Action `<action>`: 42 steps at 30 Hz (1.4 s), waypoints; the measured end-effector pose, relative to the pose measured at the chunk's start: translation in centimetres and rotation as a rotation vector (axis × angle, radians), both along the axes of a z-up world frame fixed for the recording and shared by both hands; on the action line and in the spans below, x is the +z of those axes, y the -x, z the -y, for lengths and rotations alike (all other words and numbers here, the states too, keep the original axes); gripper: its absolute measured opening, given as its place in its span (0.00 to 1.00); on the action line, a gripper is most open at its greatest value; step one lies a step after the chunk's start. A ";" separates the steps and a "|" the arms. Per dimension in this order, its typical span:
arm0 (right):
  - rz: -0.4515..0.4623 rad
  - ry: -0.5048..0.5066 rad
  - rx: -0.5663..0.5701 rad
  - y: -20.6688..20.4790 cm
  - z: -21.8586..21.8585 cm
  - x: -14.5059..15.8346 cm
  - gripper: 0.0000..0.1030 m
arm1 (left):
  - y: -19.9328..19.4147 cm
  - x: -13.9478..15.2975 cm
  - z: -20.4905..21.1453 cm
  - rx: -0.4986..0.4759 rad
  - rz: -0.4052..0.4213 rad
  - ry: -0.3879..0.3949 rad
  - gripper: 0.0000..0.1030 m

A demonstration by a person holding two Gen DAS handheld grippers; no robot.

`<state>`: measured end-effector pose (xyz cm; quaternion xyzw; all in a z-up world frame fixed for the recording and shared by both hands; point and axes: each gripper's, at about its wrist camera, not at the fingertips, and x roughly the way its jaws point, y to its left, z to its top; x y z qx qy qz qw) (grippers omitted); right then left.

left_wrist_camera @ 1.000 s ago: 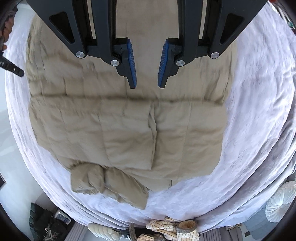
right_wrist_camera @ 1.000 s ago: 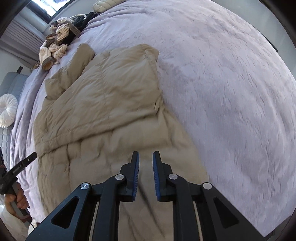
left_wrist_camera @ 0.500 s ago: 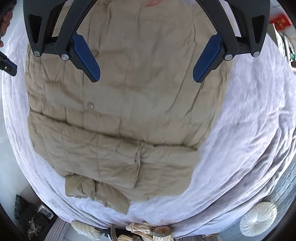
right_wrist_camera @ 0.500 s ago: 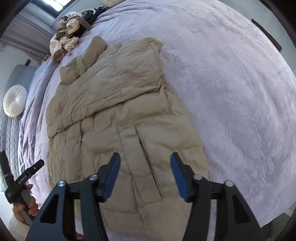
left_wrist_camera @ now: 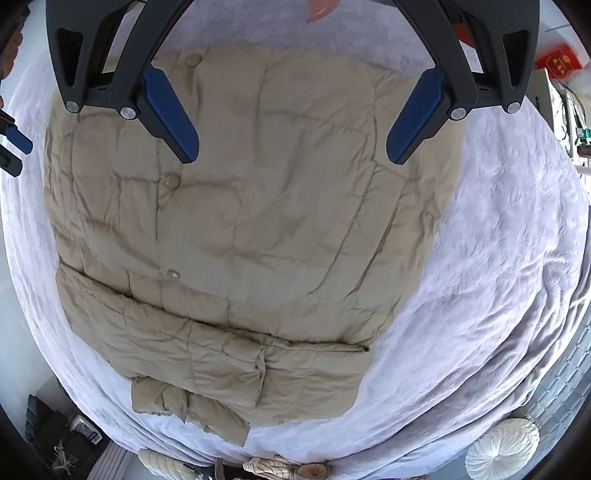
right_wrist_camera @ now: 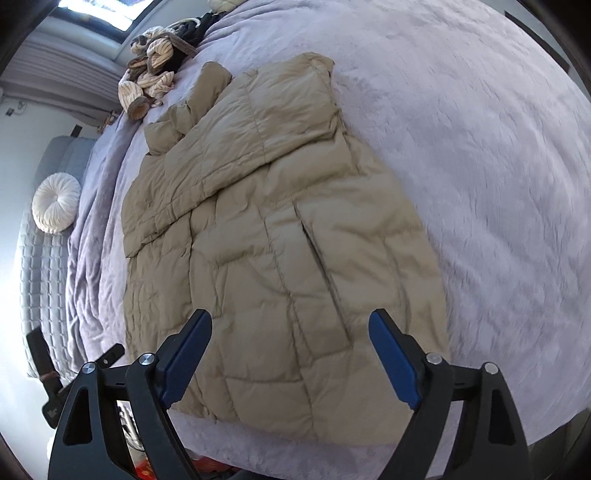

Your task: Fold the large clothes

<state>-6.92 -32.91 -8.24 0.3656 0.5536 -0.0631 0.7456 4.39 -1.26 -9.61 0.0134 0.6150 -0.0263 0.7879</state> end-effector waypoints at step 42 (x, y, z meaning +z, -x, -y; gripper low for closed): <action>-0.041 -0.422 -0.580 14.4 -4.0 -9.8 0.86 | 4.1 -11.5 -14.0 0.227 -0.249 0.504 0.99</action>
